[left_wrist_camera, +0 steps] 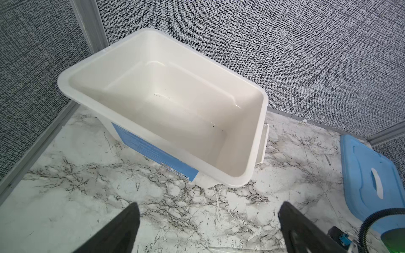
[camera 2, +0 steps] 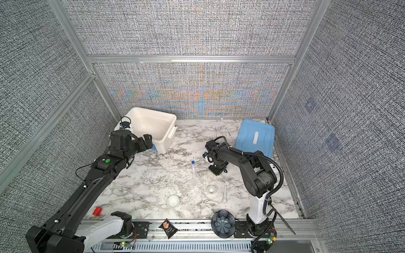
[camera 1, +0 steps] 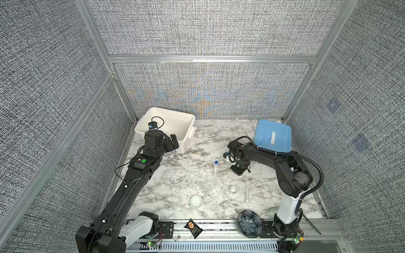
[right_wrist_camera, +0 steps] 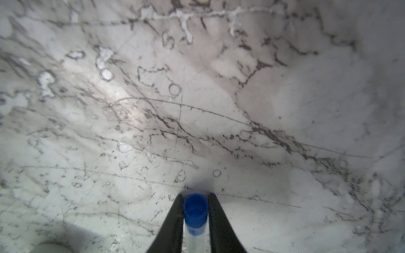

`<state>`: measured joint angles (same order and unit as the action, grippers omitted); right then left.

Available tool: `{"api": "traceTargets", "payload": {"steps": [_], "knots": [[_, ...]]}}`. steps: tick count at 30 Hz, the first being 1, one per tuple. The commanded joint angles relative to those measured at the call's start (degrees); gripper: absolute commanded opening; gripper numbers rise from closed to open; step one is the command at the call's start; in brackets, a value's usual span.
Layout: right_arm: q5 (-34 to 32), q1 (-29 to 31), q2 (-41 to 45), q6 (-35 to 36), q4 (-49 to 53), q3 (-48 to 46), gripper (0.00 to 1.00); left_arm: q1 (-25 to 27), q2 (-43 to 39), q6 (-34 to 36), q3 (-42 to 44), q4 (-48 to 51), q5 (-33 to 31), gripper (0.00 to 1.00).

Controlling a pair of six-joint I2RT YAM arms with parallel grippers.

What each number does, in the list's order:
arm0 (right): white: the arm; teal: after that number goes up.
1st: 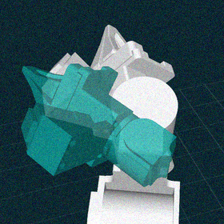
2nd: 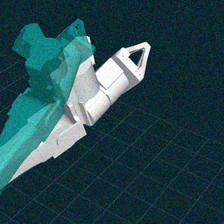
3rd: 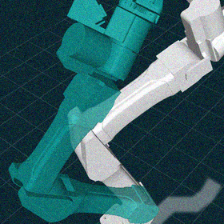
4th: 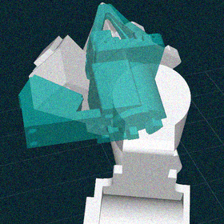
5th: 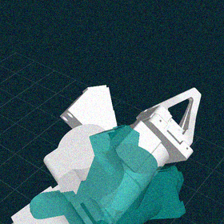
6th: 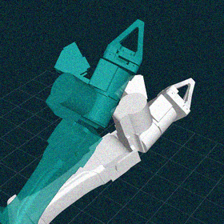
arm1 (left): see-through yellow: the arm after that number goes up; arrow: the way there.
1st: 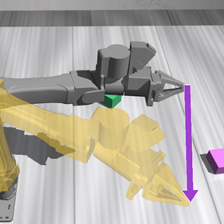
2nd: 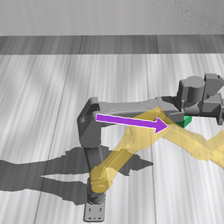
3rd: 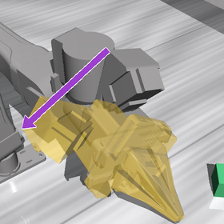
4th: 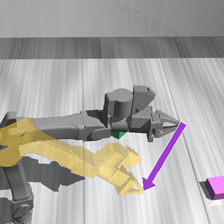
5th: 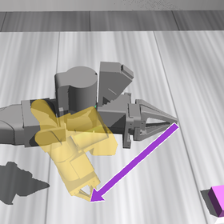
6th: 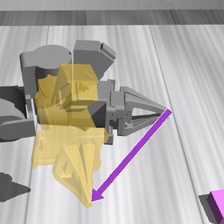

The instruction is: Organize the chemistry lab equipment

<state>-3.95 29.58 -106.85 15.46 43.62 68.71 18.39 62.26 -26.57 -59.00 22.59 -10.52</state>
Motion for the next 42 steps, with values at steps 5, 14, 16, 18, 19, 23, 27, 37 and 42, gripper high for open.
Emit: {"api": "traceTargets", "payload": {"steps": [5, 14, 16, 18, 19, 23, 27, 37, 42], "knots": [[0.2, 0.0, 4.7, -0.6, -1.2, -1.5, 0.22, 0.0, -2.8, 1.9, 0.6, 3.8, -3.0, 0.99], [0.7, 0.6, 16.2, -6.7, -5.0, -5.5, 0.21, 0.0, -5.1, -0.3, 1.9, 5.8, -3.2, 0.99], [0.4, 1.1, 20.2, -8.5, -6.6, -7.0, 0.20, 0.0, -5.6, -0.9, 2.4, 6.5, -2.3, 0.99], [0.2, 1.4, 23.2, -9.9, -7.7, -8.0, 0.20, 0.0, -6.0, -0.9, 2.8, 8.0, -1.5, 0.99], [-0.3, 1.8, 24.7, -10.6, -8.3, -8.4, 0.21, 0.0, -6.2, -0.9, 3.1, 8.9, -1.3, 0.99], [-4.2, 4.5, 29.9, -12.0, -10.5, -9.9, 0.20, 0.0, -6.9, -0.4, 3.0, 11.3, -1.5, 0.99], [-8.2, 8.2, 35.8, -13.9, -14.0, -11.3, 0.20, 0.0, -6.2, -0.1, 1.6, 11.2, -1.3, 0.99], [-11.3, 17.7, 50.6, -21.2, -29.8, -21.8, 0.20, 0.0, -4.3, -3.5, 2.6, 8.9, 2.4, 0.99], [-11.1, 22.5, 53.9, -22.0, -41.0, -27.6, 0.20, 0.0, -3.2, -5.9, 3.3, 8.3, 3.7, 0.99]]}}
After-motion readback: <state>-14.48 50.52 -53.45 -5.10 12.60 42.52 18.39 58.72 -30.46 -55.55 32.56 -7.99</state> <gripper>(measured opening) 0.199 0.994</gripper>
